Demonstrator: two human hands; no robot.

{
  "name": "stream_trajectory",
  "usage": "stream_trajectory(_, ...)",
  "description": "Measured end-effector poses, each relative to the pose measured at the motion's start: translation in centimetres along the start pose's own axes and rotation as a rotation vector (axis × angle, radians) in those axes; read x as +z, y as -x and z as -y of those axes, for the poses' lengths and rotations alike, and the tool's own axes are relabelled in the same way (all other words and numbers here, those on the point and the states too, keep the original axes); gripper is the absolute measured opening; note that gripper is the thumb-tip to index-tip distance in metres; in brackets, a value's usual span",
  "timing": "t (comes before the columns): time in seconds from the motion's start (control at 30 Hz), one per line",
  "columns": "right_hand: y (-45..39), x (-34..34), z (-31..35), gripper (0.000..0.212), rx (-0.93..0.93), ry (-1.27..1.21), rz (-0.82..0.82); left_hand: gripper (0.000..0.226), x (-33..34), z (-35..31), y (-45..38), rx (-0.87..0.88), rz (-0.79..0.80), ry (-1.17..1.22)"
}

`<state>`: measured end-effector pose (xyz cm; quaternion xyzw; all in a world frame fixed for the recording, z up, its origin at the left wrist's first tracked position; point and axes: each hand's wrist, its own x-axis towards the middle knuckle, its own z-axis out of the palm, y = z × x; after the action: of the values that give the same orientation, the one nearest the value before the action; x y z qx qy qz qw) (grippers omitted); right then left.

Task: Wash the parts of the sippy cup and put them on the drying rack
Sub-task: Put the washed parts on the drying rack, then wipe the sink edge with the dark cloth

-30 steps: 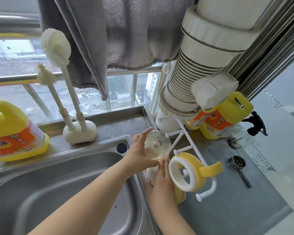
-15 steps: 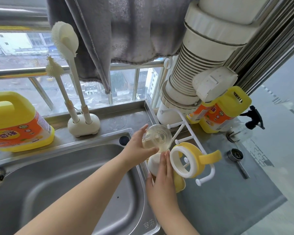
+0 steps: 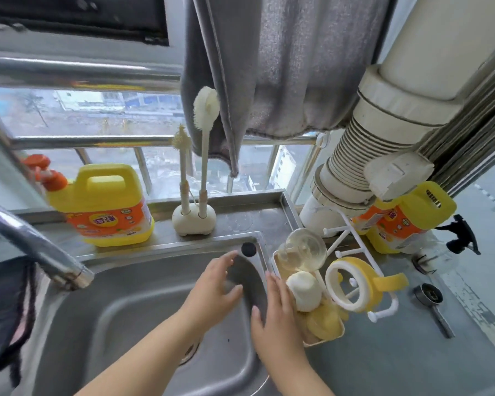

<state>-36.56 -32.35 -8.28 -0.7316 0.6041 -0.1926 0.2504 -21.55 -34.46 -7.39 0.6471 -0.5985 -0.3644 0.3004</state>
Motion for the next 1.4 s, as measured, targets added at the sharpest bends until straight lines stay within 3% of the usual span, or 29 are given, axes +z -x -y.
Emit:
stream_trajectory(0.43,-1.4,9.4,12.9,0.055,-0.189,-0.034,0.485,0.047,-12.2,10.3,14.6,-0.400,-0.365,0.001)
stream_trajectory(0.67,0.0,13.8,17.3,0.052,-0.271,0.057,0.698,0.035,-15.1,13.3,18.5,-0.494,-0.530,0.011)
stream_trajectory(0.8,0.8,15.0,18.5,0.049,-0.310,0.055,0.725,0.030,-16.2,14.9,18.9,-0.499,-0.547,-0.105)
stream_trajectory(1.0,1.8,15.0,17.7,0.045,-0.311,0.027,0.683,0.019,-19.6,16.4,15.9,-0.616,-0.424,-0.521)
stream_trajectory(1.2,3.1,14.6,16.4,0.043,-0.314,-0.027,0.661,0.028,-19.3,18.1,12.9,-0.657,-0.279,-0.561)
stream_trajectory(1.4,4.4,13.9,14.7,0.036,-0.259,-0.098,0.614,0.021,-19.5,19.8,12.6,-0.715,-0.359,-0.629)
